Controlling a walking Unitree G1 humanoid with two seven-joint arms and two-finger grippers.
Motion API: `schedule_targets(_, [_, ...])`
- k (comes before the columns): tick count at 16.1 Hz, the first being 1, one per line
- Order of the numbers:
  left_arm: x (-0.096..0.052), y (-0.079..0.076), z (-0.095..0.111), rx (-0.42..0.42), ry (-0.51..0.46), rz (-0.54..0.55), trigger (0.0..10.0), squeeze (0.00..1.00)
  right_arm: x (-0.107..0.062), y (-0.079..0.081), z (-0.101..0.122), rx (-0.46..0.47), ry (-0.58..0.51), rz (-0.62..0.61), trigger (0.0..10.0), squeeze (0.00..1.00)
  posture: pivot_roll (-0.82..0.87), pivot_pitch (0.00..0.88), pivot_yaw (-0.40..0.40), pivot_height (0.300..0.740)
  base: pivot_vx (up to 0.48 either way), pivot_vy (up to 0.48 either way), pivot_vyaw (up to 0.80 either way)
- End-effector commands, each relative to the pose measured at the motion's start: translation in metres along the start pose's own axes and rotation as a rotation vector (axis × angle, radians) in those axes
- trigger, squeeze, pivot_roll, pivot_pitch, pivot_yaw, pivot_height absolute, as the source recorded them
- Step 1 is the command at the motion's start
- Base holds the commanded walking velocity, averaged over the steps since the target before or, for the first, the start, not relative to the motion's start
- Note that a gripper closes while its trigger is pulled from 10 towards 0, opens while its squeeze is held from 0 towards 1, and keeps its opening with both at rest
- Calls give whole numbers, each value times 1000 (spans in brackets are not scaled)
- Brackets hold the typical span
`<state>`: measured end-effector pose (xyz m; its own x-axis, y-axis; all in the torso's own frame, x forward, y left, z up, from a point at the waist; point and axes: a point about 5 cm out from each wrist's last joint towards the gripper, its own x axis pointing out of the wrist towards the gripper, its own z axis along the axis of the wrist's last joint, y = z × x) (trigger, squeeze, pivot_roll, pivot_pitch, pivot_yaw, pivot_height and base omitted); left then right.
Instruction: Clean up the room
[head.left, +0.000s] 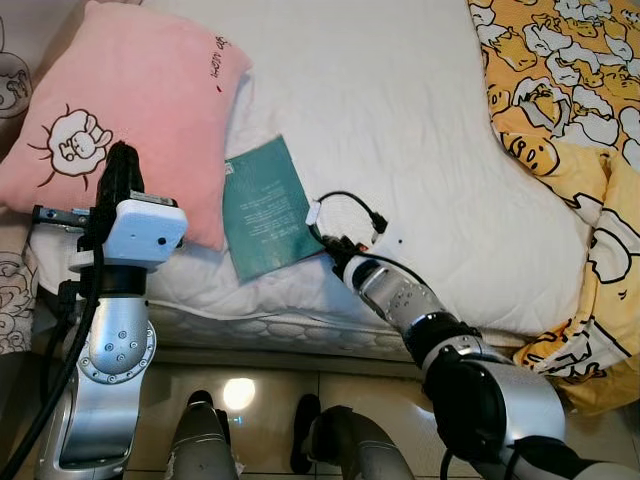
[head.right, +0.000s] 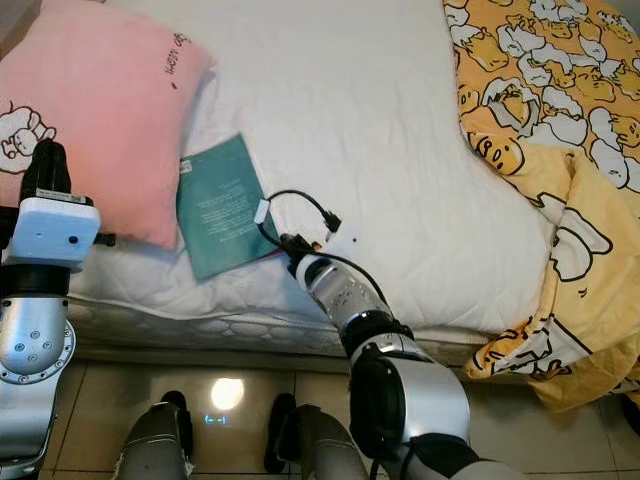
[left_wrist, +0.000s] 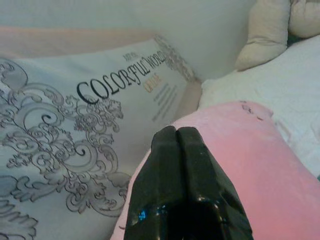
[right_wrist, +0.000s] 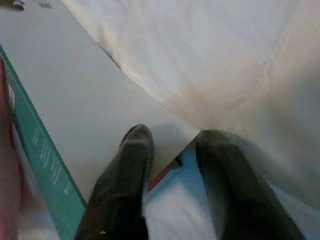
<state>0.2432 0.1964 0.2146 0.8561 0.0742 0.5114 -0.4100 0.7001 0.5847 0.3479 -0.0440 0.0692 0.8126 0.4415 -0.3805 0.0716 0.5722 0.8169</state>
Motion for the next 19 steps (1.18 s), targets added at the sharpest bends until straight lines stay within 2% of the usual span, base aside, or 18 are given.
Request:
schedule_targets(1, [-1, -1, 8, -4, -31, -11, 10000, 0, 3, 15, -68, 101, 144, 43, 10000, 1000, 279, 254, -258, 740, 0, 0, 0])
schedule_targets(2, [-1, -1, 8, -3, -33, -10, 10000, 0, 4, 22, -68, 99, 154, 87, 10000, 1000, 279, 254, -258, 740, 0, 0, 0])
schedule_targets(3, [0, -1, 8, -1, -36, -10, 10000, 0, 5, 39, -71, 102, 196, 196, 10000, 1000, 273, 251, -256, 740, 0, 0, 0])
schedule_targets(5, [2, -1, 9, 1, -38, -8, 10000, 0, 6, 55, -76, 90, 232, 265, 10000, 1000, 275, 250, -255, 740, 0, 0, 0])
schedule_targets(10, [2, 0, 11, 3, -47, -7, 10000, 0, 5, 77, -88, 63, 286, 375, 10000, 1000, 286, 251, -264, 740, 0, 0, 0])
schedule_targets(14, [2, 2, 14, 14, -59, -5, 10000, 0, 3, 90, -91, 109, 315, 455, 10000, 1000, 295, 254, -269, 740, 0, 0, 0])
schedule_targets(16, [2, 4, 15, 22, -64, -4, 10000, 0, 2, 101, -84, 185, 319, 527, 10000, 1000, 298, 256, -270, 740, 0, 0, 0])
schedule_targets(19, [2, 3, 18, 46, -86, -15, 10000, 0, 1, 107, -76, 207, 322, 584, 10000, 1000, 301, 259, -270, 740, 0, 0, 0])
